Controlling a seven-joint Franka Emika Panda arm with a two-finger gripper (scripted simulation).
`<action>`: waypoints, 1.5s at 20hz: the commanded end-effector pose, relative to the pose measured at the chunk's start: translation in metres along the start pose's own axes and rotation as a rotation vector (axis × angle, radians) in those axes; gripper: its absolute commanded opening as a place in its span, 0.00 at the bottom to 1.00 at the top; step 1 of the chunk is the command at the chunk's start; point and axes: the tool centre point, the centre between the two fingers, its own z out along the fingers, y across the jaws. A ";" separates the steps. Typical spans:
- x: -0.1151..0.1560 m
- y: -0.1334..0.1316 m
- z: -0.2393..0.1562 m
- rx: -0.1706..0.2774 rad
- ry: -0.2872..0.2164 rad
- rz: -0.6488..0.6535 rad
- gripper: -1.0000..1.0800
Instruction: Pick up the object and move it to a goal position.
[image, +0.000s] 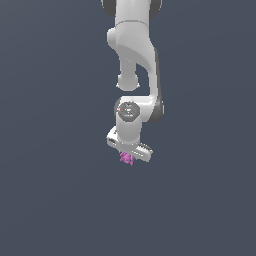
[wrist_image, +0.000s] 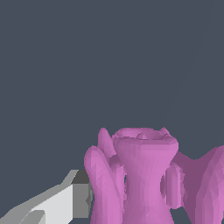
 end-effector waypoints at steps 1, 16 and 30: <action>-0.001 0.007 -0.007 0.000 0.001 0.001 0.00; -0.020 0.104 -0.104 0.002 0.000 0.001 0.00; -0.030 0.173 -0.174 0.001 0.001 0.001 0.00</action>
